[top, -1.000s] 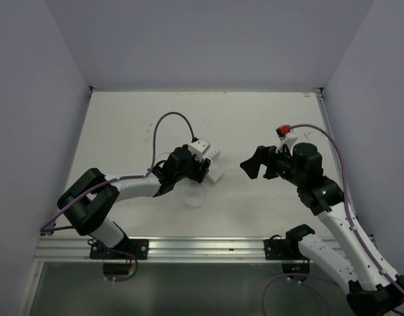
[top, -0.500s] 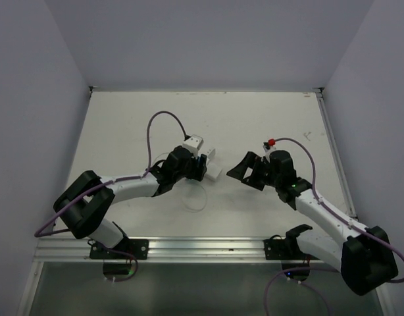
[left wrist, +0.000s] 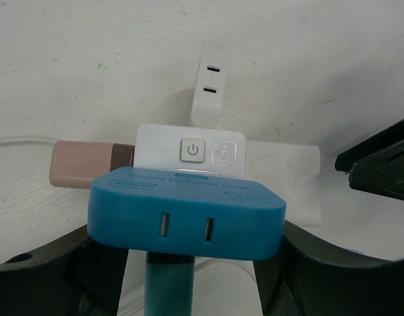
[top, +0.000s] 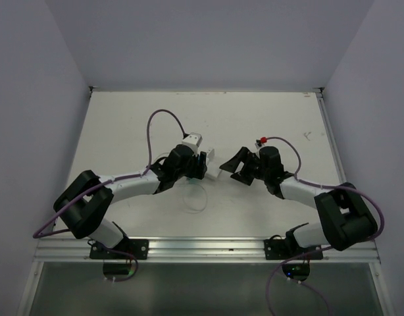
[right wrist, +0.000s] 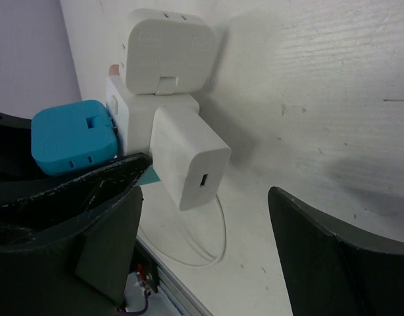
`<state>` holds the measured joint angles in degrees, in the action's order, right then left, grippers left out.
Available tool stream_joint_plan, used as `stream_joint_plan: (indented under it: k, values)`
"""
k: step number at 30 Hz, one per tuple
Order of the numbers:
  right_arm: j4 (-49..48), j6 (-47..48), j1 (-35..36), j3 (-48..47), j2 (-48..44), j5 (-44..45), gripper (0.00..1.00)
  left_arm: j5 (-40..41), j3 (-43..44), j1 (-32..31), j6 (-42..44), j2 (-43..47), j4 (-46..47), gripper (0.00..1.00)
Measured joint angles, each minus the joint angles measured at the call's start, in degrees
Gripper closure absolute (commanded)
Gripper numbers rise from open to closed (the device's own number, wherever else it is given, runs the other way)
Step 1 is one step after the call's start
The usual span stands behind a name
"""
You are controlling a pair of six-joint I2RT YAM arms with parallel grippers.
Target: Pull the plug off the socket
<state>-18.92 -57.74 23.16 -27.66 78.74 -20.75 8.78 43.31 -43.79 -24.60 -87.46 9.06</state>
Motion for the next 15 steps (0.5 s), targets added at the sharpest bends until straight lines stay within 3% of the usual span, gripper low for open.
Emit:
stream_joint_plan:
  k: [11,15]
  values:
    - [-13.79,-3.56,1.03,-0.48,11.1,-4.76,0.27,-0.02,1.2,0.0,-1.55,-0.68,-1.09,0.98]
    - [-19.93,-5.55,1.57,-0.42,15.61,-6.1,0.39,0.0,1.38,0.0,-2.43,-0.83,-1.2,0.98]
